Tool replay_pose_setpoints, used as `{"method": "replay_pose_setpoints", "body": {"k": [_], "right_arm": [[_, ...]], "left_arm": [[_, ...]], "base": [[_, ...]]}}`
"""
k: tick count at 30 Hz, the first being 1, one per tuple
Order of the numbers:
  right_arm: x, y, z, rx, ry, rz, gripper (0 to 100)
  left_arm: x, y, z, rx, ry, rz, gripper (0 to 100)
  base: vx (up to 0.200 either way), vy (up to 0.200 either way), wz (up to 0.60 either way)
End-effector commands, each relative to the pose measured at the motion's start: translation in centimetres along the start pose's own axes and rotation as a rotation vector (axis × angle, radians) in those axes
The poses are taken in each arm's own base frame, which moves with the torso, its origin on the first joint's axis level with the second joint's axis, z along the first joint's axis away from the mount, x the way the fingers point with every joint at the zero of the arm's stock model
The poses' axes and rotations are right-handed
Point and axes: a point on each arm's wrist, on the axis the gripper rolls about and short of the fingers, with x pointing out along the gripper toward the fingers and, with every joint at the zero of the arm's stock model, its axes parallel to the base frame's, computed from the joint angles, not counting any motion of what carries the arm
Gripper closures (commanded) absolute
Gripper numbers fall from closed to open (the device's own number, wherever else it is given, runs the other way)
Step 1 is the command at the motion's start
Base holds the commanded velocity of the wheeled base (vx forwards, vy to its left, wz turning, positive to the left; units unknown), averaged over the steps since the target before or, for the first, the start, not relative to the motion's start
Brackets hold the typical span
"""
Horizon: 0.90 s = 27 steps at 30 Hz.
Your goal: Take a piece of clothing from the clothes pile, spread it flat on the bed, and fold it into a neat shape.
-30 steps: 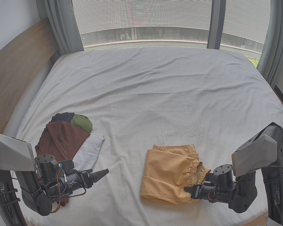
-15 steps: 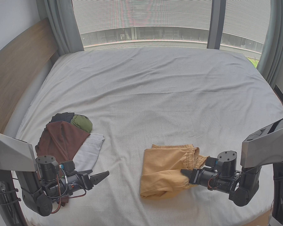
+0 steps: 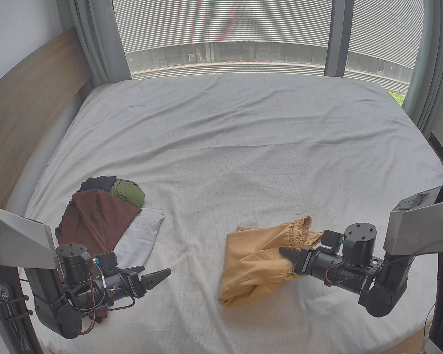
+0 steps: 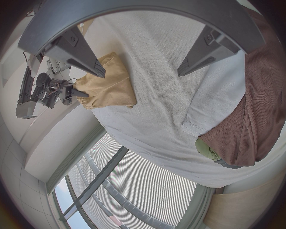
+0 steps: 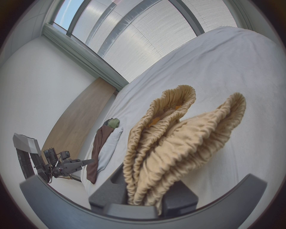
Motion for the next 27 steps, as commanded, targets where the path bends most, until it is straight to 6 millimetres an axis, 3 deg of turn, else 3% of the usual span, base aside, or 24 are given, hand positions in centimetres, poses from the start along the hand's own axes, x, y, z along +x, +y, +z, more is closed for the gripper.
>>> {"method": "replay_pose_setpoints", "body": {"k": [1,6,12,27], "right_arm": [[0.1,1.2,1.4,-0.016,-0.057,0.048,100],[0.4,2.1,2.8,-0.024,-0.105,0.082,100],[-0.1,4.4,6.1,-0.034,-0.127,0.140,100],[2.7,6.3,10.7,-0.041,-0.151,0.174,100]], "left_arm": [[0.0,0.0,0.0,0.001,-0.001,-0.001,0],[0.0,0.0,0.2,0.004,-0.009,-0.001,0],[0.0,0.0,0.3,0.006,-0.014,-0.003,0],[0.0,-0.1,0.2,0.006,-0.010,-0.003,0]], "base": [[0.000,0.000,0.00],[0.000,0.000,0.00],[0.000,0.000,0.00],[0.000,0.000,0.00]]}}
